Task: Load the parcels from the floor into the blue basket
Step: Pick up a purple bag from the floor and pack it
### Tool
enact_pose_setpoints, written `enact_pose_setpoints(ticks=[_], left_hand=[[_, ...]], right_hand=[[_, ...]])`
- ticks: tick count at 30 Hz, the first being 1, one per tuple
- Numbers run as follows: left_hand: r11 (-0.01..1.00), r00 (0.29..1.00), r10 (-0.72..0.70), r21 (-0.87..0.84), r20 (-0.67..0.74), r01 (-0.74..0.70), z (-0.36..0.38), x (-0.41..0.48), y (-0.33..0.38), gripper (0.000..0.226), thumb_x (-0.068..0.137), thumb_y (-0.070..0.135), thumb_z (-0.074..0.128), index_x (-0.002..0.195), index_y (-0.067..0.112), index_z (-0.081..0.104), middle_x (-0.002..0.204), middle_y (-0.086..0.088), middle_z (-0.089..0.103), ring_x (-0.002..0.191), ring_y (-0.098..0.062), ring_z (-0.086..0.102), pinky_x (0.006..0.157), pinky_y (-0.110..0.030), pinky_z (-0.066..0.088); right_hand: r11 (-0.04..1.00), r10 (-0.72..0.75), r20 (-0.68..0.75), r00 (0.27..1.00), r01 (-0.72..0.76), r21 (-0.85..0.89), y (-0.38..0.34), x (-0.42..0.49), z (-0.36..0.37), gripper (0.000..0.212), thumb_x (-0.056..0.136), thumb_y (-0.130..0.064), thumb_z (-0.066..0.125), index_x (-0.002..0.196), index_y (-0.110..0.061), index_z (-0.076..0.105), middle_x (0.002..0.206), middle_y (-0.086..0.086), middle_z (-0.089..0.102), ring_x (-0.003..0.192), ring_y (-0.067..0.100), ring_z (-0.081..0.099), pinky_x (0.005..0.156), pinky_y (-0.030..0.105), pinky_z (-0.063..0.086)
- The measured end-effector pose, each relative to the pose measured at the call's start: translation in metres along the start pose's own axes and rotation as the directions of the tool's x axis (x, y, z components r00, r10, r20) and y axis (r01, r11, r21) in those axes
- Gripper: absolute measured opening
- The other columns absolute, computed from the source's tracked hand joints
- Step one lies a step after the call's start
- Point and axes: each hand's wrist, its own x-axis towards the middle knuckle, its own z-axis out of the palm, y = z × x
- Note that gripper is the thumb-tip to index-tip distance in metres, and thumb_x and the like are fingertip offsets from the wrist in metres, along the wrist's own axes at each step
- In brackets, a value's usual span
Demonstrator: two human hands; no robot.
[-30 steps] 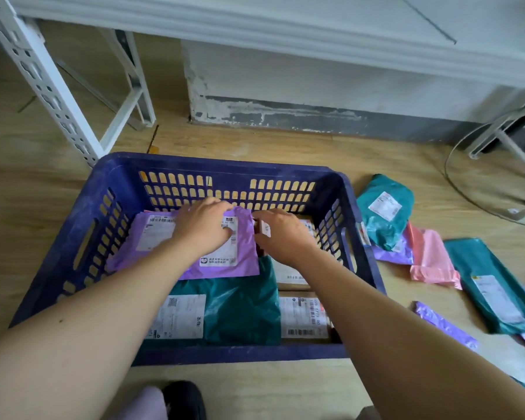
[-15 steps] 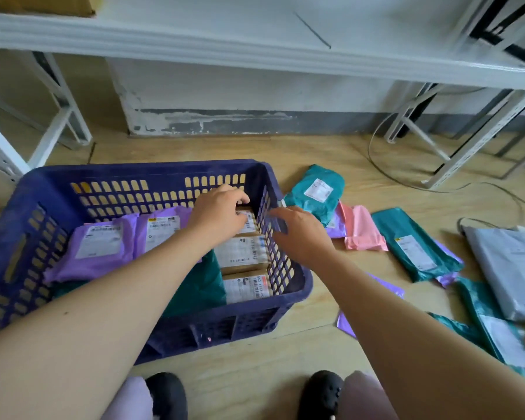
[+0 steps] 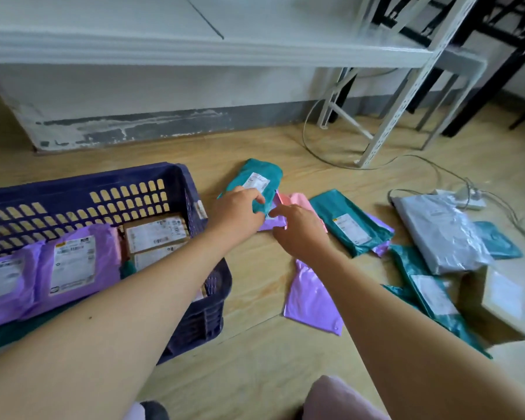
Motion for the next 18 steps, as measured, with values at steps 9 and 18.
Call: enact_pose_setpoints(ticks=[9, 18], left_hand=[[0.996, 0.976, 0.051, 0.061, 0.211, -0.066, 0.048, 0.007, 0.004, 0.036, 0.082, 0.015, 0.059, 0.119, 0.017, 0.06, 0.126, -0.009, 0.052, 0.121, -0.026, 0.048, 0.1, -0.032, 0.039], [0.999, 0.917, -0.009, 0.053, 0.398, -0.013, 0.106, 0.014, 0.033, 0.046, 0.082, 0.021, 0.059, 0.128, 0.021, 0.053, 0.138, -0.007, 0.044, 0.119, -0.025, 0.052, 0.099, -0.029, 0.041]], right_hand=[[0.985, 0.17, 0.091, 0.981, -0.169, -0.016, 0.084, -0.015, -0.007, 0.035, 0.084, -0.012, 0.057, 0.117, -0.023, 0.064, 0.121, 0.001, 0.063, 0.109, 0.022, 0.058, 0.088, 0.028, 0.044], [0.951, 0.308, 0.125, 0.943, -0.31, -0.001, 0.14, -0.033, -0.003, 0.035, 0.087, -0.01, 0.053, 0.12, -0.019, 0.061, 0.124, 0.002, 0.06, 0.11, 0.021, 0.056, 0.078, 0.021, 0.037]])
